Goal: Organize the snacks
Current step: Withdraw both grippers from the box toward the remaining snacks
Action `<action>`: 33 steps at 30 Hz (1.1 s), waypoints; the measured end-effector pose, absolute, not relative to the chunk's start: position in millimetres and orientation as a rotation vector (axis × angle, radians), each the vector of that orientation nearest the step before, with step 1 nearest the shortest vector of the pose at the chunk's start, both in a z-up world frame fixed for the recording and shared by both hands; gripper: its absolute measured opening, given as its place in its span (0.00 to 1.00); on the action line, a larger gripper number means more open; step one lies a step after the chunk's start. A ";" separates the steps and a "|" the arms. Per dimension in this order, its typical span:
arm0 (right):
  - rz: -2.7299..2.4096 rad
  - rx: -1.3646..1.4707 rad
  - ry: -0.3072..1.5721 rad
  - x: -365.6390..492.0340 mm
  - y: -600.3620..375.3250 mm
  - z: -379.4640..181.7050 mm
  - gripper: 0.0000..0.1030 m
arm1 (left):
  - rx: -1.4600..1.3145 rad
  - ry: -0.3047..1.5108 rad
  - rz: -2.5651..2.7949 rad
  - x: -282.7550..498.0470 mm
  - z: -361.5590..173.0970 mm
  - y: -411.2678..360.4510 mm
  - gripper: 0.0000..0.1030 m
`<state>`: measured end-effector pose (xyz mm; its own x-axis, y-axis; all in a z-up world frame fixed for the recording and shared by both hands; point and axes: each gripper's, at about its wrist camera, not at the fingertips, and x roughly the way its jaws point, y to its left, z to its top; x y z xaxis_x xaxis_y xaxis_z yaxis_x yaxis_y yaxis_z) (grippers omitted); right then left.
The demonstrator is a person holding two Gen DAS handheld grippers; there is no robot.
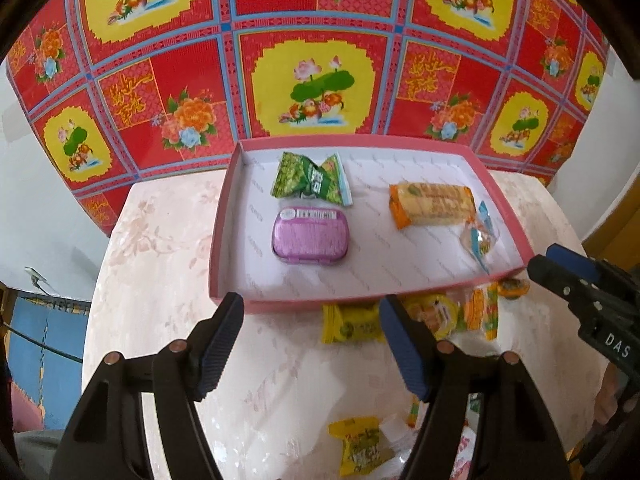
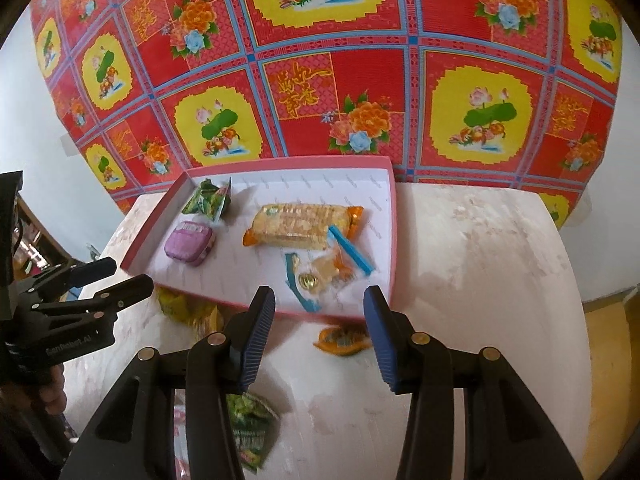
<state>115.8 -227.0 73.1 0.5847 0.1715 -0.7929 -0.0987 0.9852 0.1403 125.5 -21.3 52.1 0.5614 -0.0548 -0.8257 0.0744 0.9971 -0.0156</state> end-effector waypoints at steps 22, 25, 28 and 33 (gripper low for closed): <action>0.151 0.108 0.981 96.9 -238.5 56.1 0.46 | -0.012 1.027 -0.100 130.8 24.3 -30.8 0.72; 0.146 0.113 0.989 97.3 -240.0 53.3 0.46 | -0.030 1.032 -0.090 132.9 18.8 -28.2 0.71; 0.145 0.120 0.999 98.6 -240.7 50.6 0.46 | -0.041 1.035 -0.100 134.2 14.4 -28.0 0.68; 0.144 0.122 1.015 102.2 -240.0 44.9 0.46 | -0.020 1.026 -0.107 136.9 11.5 -32.8 0.60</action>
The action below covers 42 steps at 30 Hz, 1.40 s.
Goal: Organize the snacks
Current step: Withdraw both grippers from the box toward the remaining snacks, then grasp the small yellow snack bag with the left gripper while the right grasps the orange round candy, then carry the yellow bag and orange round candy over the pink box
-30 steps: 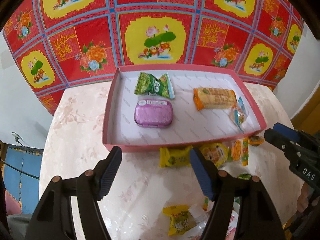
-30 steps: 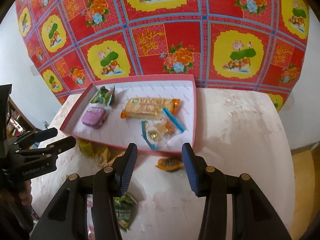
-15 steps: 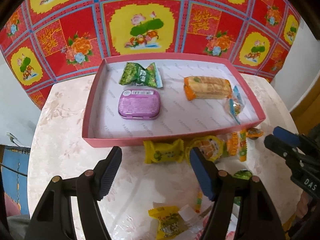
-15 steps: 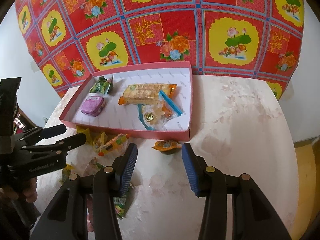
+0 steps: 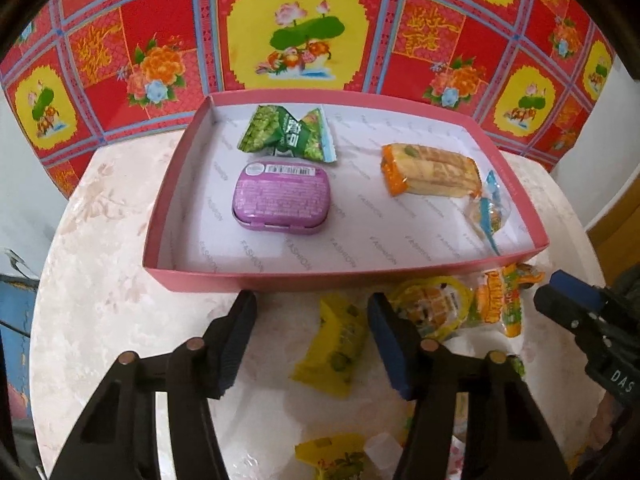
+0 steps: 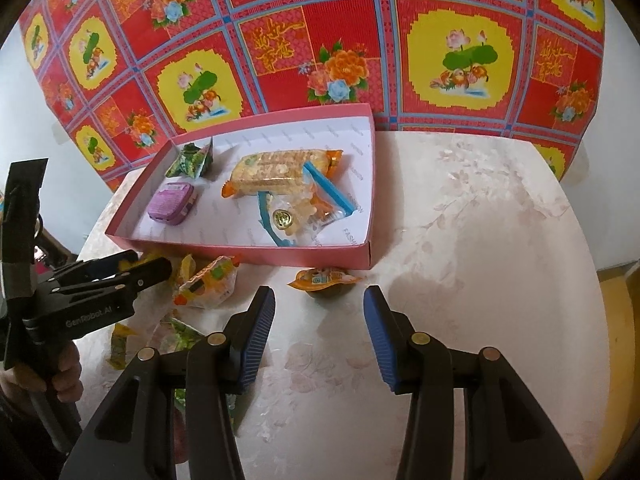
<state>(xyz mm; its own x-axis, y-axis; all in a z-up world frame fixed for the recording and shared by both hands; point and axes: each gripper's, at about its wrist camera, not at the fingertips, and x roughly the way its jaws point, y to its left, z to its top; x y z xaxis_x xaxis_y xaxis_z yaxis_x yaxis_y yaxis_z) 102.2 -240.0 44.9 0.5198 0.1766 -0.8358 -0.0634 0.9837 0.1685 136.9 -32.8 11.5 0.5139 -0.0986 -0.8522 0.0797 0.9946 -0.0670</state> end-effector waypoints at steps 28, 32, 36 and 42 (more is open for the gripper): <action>0.156 0.112 1.023 116.0 -233.9 27.2 0.34 | -0.045 1.007 -0.141 121.7 13.6 -20.8 0.22; 0.168 0.103 1.014 111.3 -231.7 32.1 0.34 | -0.060 0.995 -0.139 118.2 19.6 -17.2 0.22; 0.176 0.084 0.995 106.3 -228.4 41.1 0.34 | -0.066 0.971 -0.144 113.8 28.6 -15.9 0.22; 0.190 0.069 0.976 104.3 -227.1 53.0 0.34 | -0.075 0.933 -0.136 114.4 45.3 -14.4 0.22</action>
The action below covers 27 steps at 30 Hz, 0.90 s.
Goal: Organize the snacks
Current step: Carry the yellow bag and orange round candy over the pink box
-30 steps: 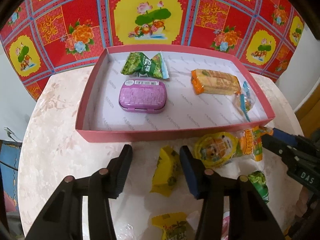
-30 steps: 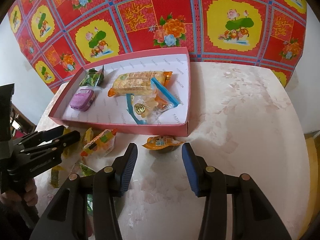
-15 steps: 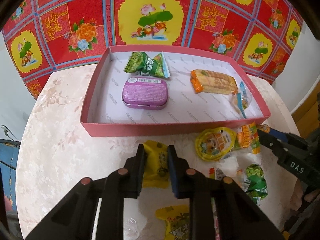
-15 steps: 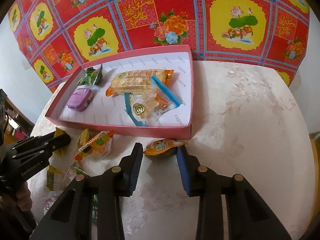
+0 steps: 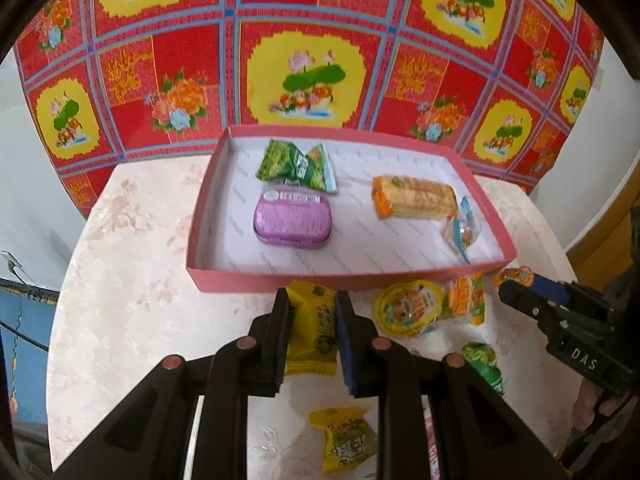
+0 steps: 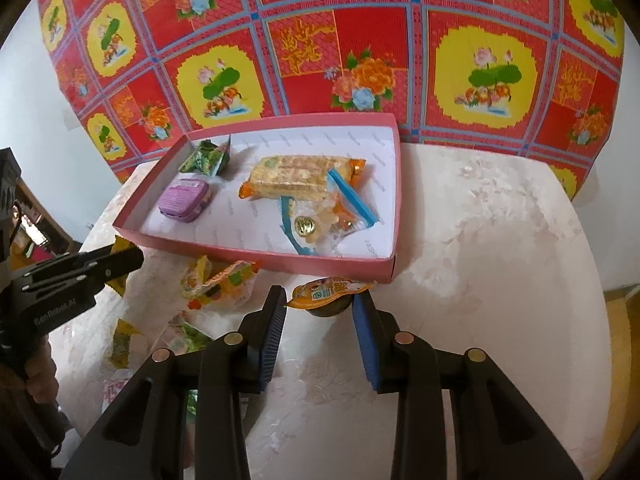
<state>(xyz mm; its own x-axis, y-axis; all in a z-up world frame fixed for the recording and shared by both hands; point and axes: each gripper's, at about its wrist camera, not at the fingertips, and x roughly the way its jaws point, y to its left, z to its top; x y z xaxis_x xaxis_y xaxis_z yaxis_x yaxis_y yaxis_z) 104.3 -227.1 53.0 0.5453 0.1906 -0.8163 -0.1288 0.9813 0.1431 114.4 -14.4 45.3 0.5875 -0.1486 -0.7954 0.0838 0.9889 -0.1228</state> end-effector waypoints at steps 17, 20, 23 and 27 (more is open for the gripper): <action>0.193 0.075 0.957 128.1 -223.6 61.9 0.34 | -0.033 0.914 -0.099 157.7 46.5 -13.6 0.22; 0.191 0.082 0.961 134.3 -223.3 59.6 0.34 | -0.028 0.922 -0.098 162.6 41.1 -13.8 0.22; 0.191 0.080 0.969 139.4 -221.4 55.8 0.34 | -0.029 0.922 -0.101 166.5 38.3 -13.6 0.22; 0.195 0.067 0.978 145.8 -216.7 49.3 0.34 | -0.026 0.928 -0.094 172.5 34.3 -12.9 0.22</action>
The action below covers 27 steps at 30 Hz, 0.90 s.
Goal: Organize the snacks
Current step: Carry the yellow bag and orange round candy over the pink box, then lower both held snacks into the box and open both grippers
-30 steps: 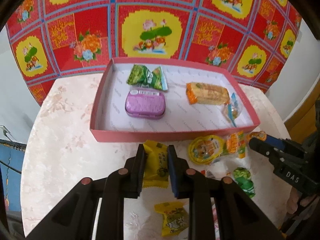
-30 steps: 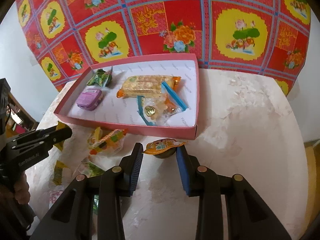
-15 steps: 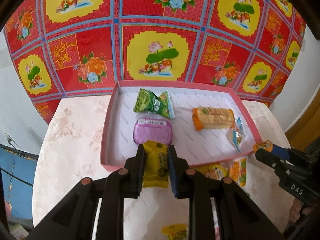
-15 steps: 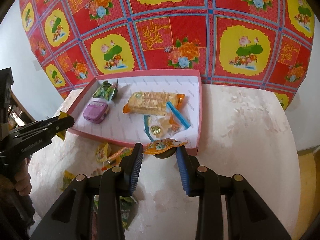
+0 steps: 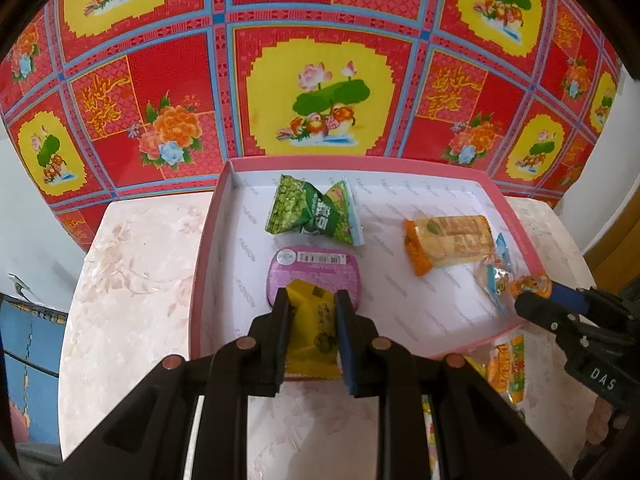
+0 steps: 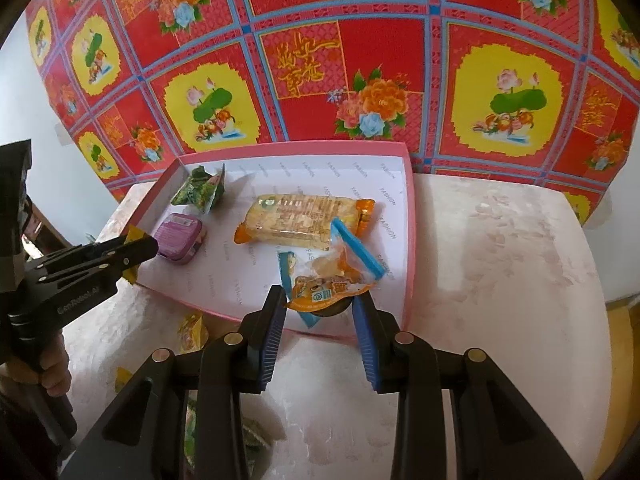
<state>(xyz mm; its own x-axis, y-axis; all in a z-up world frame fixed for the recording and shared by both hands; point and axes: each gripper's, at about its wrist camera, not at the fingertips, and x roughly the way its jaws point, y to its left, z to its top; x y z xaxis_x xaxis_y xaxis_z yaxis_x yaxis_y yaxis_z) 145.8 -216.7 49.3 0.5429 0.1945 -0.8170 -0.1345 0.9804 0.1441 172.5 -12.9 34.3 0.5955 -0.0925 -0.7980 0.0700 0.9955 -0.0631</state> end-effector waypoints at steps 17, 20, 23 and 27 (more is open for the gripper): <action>0.189 0.058 0.998 167.2 -211.4 29.3 0.34 | -0.043 0.924 -0.079 194.8 25.6 -6.2 0.22; 0.189 0.046 0.992 167.9 -210.1 29.0 0.34 | -0.053 0.921 -0.079 196.9 26.6 -3.2 0.22; 0.192 0.041 0.988 169.1 -208.7 28.2 0.34 | -0.048 0.914 -0.083 197.5 27.3 -3.4 0.22; 0.198 0.038 0.985 168.5 -208.0 28.0 0.35 | -0.062 0.915 -0.093 196.2 27.6 -2.0 0.26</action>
